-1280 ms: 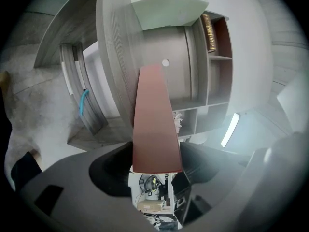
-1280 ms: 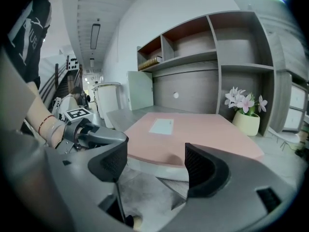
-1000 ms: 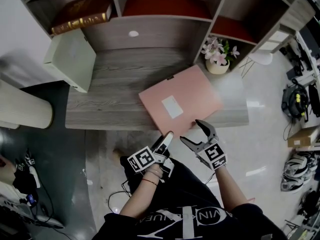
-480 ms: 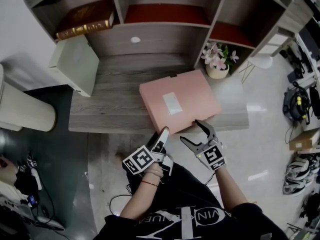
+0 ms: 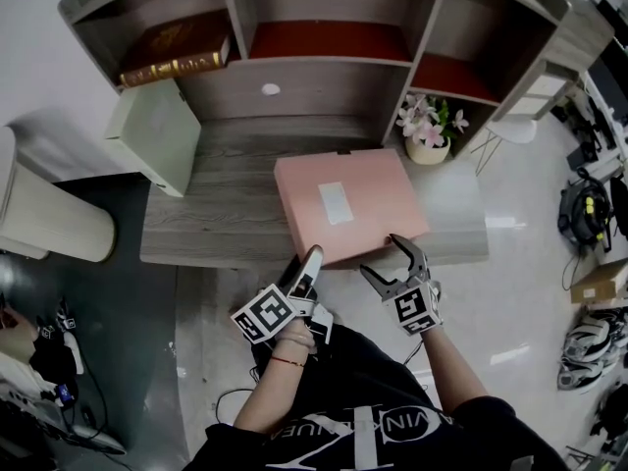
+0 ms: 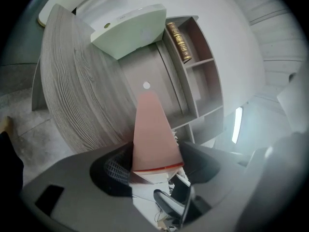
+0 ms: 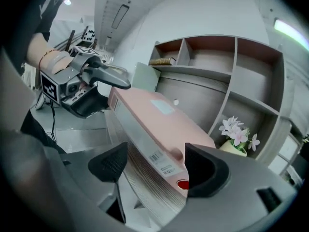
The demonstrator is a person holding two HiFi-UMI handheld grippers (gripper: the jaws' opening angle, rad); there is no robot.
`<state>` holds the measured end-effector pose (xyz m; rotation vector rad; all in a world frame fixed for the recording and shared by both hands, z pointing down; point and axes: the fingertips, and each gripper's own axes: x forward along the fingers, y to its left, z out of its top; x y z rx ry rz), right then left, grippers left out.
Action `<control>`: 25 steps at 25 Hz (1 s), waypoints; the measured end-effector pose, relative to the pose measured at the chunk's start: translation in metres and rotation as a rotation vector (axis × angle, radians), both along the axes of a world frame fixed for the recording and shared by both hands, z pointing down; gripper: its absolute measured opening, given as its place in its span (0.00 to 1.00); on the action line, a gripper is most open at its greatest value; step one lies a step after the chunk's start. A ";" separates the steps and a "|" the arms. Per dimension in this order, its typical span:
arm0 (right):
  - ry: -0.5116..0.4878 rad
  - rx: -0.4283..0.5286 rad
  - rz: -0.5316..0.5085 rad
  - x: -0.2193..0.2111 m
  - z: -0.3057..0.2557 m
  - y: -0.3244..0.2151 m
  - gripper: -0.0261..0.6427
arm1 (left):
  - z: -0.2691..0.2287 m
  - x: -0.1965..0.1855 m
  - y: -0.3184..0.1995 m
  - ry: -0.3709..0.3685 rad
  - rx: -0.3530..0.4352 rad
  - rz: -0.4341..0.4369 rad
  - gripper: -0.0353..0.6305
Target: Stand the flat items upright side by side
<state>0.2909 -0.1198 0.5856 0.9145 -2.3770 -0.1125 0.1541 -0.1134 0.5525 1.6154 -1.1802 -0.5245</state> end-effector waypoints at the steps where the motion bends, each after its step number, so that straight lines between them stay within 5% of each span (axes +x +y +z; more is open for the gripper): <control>1: 0.002 0.006 0.004 0.001 -0.001 -0.002 0.60 | -0.003 -0.002 -0.001 -0.007 0.004 -0.001 0.50; 15: 0.108 0.068 0.034 -0.001 0.012 -0.025 0.58 | -0.020 -0.016 0.000 -0.032 0.008 -0.009 0.50; 25: 0.078 0.126 0.032 -0.027 -0.001 -0.030 0.54 | -0.048 -0.037 -0.002 -0.119 0.075 -0.019 0.49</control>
